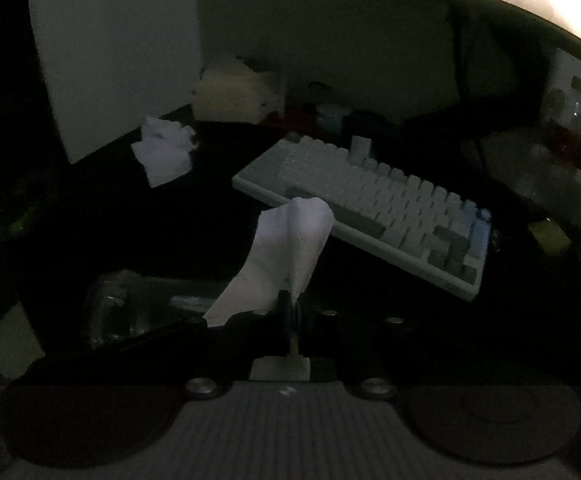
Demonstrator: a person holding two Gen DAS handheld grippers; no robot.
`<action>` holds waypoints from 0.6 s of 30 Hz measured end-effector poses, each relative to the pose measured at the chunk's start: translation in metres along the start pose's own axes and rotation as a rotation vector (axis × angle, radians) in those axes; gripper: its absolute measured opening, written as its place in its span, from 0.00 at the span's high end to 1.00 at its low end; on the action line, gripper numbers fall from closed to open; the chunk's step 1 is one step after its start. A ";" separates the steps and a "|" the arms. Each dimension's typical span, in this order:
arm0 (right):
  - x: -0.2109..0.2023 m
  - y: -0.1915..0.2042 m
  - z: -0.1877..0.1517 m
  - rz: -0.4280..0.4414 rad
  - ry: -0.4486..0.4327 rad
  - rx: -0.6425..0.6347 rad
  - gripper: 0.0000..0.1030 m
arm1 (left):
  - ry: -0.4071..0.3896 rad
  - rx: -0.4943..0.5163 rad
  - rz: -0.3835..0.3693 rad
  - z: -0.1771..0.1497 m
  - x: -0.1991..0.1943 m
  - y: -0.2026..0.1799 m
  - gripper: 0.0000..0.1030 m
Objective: Clean container
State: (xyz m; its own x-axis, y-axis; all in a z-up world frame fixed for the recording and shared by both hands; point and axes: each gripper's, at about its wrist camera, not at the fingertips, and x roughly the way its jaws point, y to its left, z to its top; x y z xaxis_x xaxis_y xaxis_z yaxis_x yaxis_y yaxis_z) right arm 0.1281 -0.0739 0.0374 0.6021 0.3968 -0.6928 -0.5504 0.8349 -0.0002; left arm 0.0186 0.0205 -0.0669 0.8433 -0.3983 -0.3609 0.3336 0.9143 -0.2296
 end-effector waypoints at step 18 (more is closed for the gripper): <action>-0.005 0.002 -0.007 -0.011 -0.010 -0.019 0.93 | 0.010 0.038 -0.023 -0.006 0.001 -0.015 0.14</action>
State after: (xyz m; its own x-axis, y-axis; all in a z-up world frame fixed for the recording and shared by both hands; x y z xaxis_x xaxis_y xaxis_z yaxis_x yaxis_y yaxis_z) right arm 0.1197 -0.0774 0.0359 0.6138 0.3913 -0.6857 -0.5548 0.8317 -0.0219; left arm 0.0118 0.0065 -0.0692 0.8313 -0.4195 -0.3647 0.3684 0.9071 -0.2036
